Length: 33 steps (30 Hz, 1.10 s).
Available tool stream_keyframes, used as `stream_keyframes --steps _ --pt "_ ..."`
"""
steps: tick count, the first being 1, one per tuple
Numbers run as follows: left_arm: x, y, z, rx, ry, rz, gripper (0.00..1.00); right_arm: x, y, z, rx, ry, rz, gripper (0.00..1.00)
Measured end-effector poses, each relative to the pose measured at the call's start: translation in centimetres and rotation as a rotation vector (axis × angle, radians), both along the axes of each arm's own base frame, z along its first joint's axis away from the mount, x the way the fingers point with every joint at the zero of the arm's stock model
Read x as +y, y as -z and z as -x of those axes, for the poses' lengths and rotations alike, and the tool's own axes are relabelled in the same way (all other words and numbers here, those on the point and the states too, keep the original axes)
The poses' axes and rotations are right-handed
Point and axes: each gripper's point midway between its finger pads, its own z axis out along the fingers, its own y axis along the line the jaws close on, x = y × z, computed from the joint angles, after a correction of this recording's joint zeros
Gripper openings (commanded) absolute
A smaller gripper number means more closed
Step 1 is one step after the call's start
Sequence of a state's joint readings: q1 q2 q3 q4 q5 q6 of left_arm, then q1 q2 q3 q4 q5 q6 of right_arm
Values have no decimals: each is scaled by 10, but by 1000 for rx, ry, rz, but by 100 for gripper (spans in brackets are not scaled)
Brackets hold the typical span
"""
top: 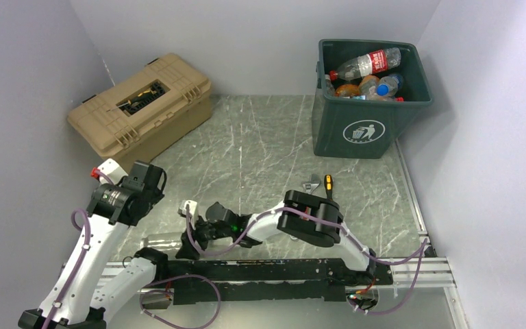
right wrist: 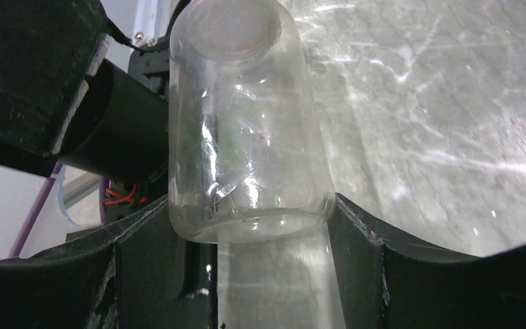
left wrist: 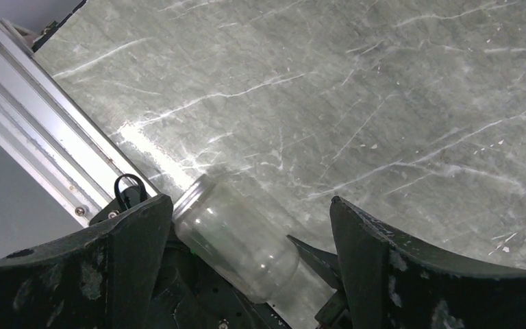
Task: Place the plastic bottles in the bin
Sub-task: Pick up the plastic bottle from the corner of the board.
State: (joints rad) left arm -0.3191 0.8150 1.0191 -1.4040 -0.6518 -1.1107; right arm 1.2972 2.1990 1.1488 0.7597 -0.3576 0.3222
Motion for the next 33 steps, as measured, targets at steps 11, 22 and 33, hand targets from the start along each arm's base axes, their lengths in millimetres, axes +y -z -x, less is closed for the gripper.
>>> stream_keyframes --steps 11,22,33 --pt "-8 4 -9 -12 49 22 91 -92 -9 -23 -90 238 63 39" --pt "-88 -51 -78 -372 421 284 99 -188 -106 -73 -255 637 -72 0" --pt "-223 -130 -134 -747 919 784 99 -273 -217 -100 -367 945 -322 0"
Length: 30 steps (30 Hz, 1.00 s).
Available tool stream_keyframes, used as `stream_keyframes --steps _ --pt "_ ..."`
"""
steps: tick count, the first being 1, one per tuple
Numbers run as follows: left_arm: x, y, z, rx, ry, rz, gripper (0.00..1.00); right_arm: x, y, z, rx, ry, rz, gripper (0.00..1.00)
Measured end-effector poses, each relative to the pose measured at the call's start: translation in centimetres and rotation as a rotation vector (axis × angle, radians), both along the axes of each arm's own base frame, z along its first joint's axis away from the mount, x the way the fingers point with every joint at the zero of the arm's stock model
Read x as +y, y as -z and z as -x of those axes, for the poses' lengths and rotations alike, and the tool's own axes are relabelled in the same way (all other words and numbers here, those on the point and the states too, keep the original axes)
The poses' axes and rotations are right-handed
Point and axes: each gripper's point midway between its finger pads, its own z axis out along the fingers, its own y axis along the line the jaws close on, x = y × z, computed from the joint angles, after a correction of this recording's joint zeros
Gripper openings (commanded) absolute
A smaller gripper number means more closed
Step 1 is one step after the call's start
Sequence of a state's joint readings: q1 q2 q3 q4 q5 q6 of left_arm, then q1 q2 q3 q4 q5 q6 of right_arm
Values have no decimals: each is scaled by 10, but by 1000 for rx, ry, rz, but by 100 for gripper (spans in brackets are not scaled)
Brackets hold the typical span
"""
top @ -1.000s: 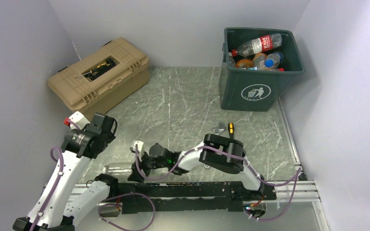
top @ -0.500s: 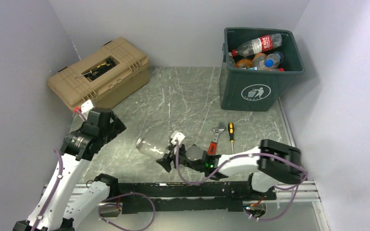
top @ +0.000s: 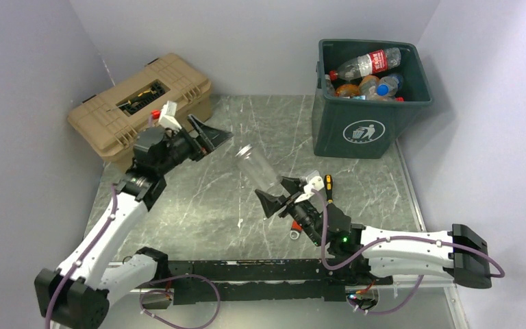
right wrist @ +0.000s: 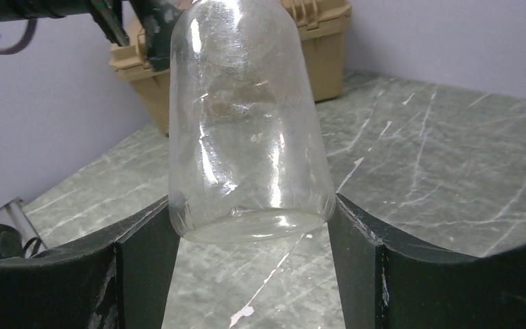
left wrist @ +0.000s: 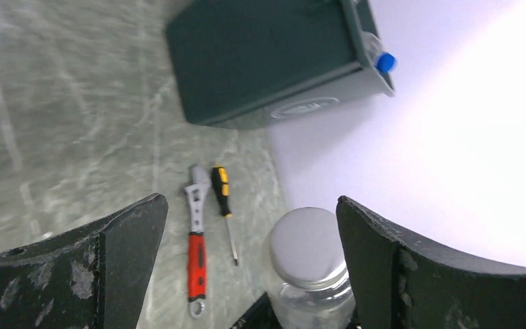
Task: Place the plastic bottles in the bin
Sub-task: Pick up the plastic bottle from the corner of the board.
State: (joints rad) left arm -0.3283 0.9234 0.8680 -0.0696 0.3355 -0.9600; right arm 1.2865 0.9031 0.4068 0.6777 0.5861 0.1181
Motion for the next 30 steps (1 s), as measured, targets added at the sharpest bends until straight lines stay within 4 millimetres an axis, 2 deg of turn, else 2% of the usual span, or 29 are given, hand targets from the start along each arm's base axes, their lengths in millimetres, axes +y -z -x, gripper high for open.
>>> stream_keyframes --steps 3,6,10,16,26,30 --pt "-26 -4 -3 -27 111 43 100 -5 -2 -2 -12 27 7 0" --pt "-50 -14 9 -79 217 62 99 -7 0 -4 -14 47 21 0" --pt "-69 -31 25 -165 302 83 99 -7 2 -7 -21 74 31 0" --pt "-78 -37 34 -221 334 76 99 -5 -4 -12 -50 124 29 0" --pt "-85 -45 27 -316 283 47 99 -4 -17 -21 -100 203 39 0" --pt "-86 -39 22 -313 256 33 99 -5 -21 -20 -115 217 37 0"
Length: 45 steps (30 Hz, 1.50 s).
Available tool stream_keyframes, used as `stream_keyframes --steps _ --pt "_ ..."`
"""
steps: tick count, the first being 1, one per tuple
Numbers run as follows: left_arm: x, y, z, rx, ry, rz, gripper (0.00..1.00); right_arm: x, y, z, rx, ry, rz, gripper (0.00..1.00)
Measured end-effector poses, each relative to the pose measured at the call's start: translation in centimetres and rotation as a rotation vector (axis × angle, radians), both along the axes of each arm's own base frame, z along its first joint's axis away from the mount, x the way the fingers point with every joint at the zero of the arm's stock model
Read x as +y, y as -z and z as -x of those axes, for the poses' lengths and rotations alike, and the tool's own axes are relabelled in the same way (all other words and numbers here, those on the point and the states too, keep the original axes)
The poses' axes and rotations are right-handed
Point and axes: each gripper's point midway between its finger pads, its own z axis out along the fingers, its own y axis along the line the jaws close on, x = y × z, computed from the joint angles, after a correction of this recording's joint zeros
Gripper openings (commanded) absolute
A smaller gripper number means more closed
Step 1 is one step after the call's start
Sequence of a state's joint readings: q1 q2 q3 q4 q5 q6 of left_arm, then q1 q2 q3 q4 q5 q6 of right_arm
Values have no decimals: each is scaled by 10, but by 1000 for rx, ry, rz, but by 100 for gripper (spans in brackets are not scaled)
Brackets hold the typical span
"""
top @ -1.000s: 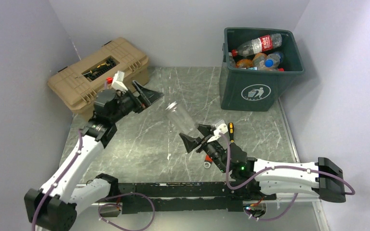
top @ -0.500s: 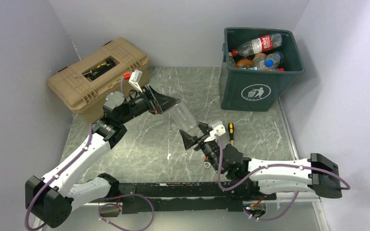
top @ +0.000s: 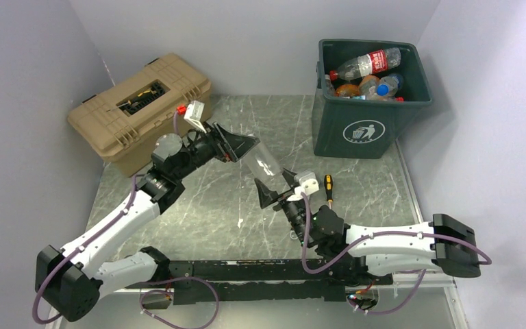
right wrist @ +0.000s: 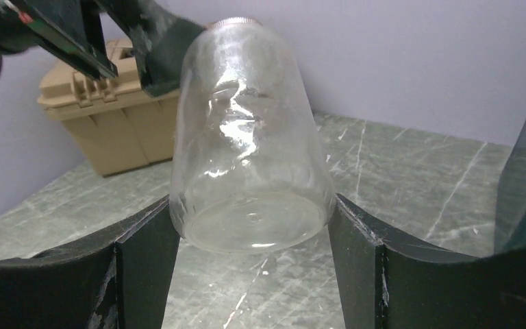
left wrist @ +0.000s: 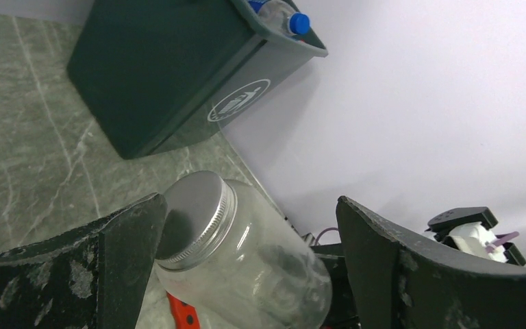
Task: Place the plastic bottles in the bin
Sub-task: Pick up the plastic bottle from the corner of the board.
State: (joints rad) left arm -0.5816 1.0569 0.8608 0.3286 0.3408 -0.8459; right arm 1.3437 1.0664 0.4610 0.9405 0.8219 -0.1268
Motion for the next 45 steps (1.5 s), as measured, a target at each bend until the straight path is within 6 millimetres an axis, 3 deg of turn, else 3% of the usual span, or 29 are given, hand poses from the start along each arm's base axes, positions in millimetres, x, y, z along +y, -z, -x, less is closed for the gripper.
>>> stream_keyframes --steps 5,11,21,25,31,32,36,37,40,45 --pt "10 10 7 28 -57 -29 99 -2 -17 10 -29 -34 -39 0" --pt "16 3 18 21 -68 -24 99 -10 -39 14 -56 -44 -123 0" --pt "-17 8 20 81 103 44 96 -2 -39 14 -76 -55 -125 0" --pt "-29 13 22 114 170 63 81 5 -33 14 -78 -65 -107 0" --pt "-29 9 21 89 171 70 44 4 -33 13 -80 -58 -107 0" --pt "-29 9 21 84 172 67 39 5 -33 13 -78 -58 -104 10" --pt "-28 9 23 58 179 45 25 8 -28 14 -36 -75 -69 88" --pt "-28 8 24 49 184 34 25 8 -27 15 -25 -83 -57 98" --pt "-30 1 30 14 210 -9 24 16 -28 27 9 -184 5 100" --pt "-30 -28 46 -118 284 -101 25 28 -36 56 89 -414 106 100"
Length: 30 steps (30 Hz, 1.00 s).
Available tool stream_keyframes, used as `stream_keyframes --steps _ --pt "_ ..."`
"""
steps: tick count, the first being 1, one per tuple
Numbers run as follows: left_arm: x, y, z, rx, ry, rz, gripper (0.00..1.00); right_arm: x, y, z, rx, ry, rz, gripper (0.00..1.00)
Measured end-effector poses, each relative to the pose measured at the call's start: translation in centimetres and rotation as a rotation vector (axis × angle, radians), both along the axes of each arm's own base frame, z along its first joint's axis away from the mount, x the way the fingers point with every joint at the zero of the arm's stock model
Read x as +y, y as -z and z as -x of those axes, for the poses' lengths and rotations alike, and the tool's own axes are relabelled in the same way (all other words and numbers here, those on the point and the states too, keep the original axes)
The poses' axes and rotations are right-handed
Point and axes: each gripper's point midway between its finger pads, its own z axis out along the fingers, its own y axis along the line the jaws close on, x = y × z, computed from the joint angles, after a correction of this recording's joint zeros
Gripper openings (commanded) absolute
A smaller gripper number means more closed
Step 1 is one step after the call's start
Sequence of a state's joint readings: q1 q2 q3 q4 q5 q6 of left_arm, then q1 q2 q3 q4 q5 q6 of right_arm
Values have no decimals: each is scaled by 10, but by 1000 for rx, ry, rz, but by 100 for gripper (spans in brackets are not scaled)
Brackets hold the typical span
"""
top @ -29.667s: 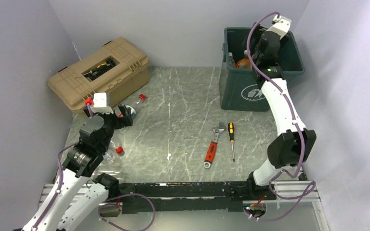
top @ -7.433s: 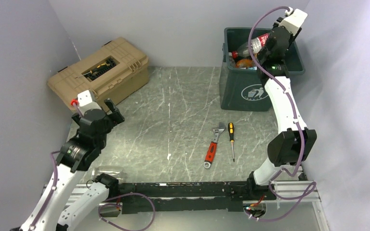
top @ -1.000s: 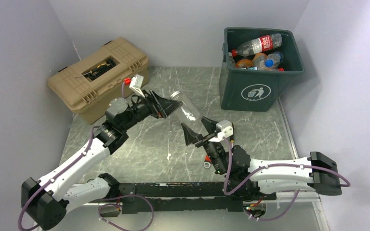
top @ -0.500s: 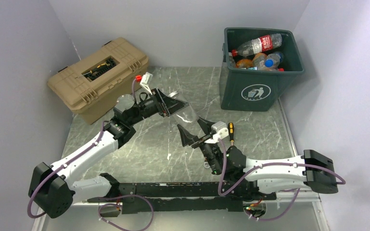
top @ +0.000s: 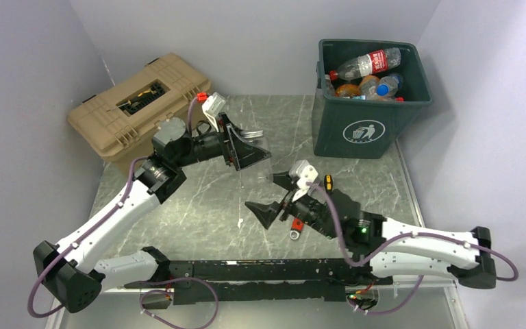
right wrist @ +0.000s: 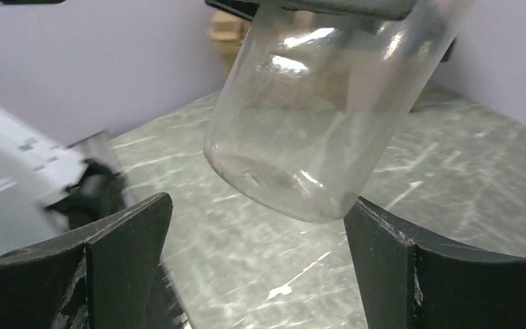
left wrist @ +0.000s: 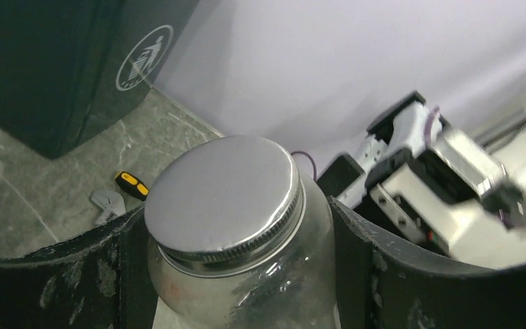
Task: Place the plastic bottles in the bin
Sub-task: Pick up the plastic bottle from the corner of the board.
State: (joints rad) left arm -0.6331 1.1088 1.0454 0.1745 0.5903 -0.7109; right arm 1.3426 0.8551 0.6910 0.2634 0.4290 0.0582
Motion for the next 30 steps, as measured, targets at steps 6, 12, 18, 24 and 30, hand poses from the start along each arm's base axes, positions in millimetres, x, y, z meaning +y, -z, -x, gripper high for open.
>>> stream_keyframes --steps 6,12,18,24,30 --pt "1 -20 21 -174 109 -62 14 -21 -31 26 90 -225 -62 100" --pt "1 -13 28 -205 153 -89 10 -40 -46 26 166 -272 -154 100" --pt "4 -15 39 -251 182 -60 7 -29 -56 11 268 -326 -272 100" --pt "6 -24 46 -311 206 -28 5 -2 -45 8 372 -419 -283 100" --pt "6 -30 50 -346 224 -3 3 12 -41 3 406 -450 -305 93"
